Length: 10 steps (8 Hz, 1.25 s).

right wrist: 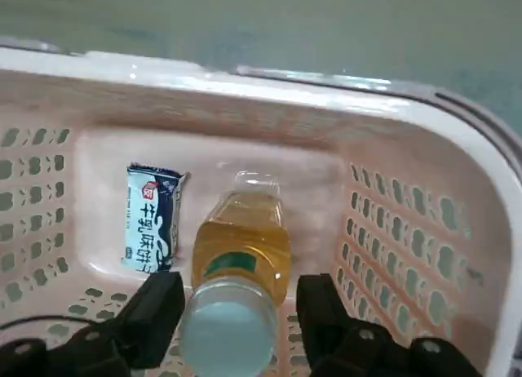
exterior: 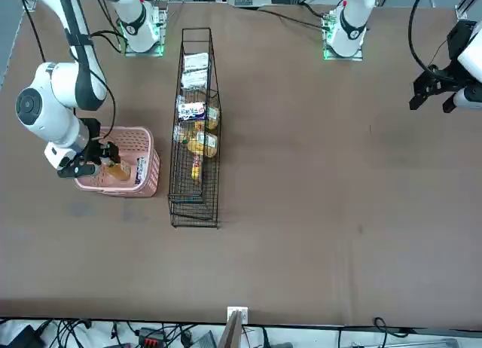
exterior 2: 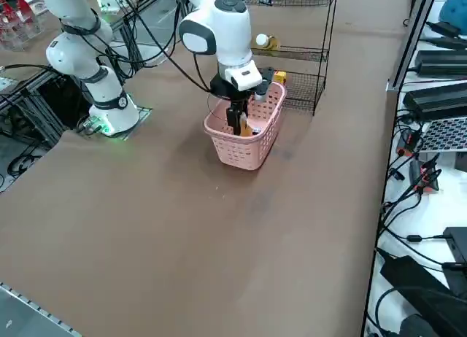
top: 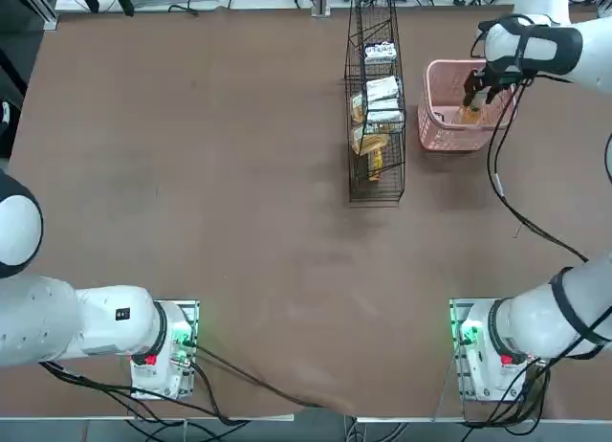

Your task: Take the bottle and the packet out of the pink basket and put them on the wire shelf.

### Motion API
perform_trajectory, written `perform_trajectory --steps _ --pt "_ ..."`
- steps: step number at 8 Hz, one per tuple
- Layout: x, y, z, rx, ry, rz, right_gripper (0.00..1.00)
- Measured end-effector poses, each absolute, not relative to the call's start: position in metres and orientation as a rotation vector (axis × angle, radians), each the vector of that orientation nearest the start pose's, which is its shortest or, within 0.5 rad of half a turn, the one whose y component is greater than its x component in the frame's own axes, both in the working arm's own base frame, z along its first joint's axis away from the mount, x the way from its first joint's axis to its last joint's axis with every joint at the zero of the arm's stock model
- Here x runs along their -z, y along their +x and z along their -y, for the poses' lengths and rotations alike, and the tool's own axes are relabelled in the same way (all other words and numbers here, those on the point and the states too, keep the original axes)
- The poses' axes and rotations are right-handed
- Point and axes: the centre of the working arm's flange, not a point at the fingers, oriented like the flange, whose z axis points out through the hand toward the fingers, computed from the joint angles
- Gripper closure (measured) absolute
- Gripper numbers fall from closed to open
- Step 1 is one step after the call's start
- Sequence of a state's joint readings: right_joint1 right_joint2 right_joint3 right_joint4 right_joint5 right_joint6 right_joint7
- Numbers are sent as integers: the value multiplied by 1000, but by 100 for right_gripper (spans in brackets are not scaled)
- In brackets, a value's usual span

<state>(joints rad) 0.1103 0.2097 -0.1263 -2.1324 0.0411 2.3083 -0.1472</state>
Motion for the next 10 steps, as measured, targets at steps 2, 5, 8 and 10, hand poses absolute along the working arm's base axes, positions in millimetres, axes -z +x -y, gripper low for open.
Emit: perform_trajectory --steps 2,5,8,10 --pt "-304 564 7 -58 -3130 181 19" --pt "-303 563 7 -60 -3129 195 26" --pt "-304 564 7 -58 -3128 216 45" --pt "-310 567 2 -49 -3124 244 45"
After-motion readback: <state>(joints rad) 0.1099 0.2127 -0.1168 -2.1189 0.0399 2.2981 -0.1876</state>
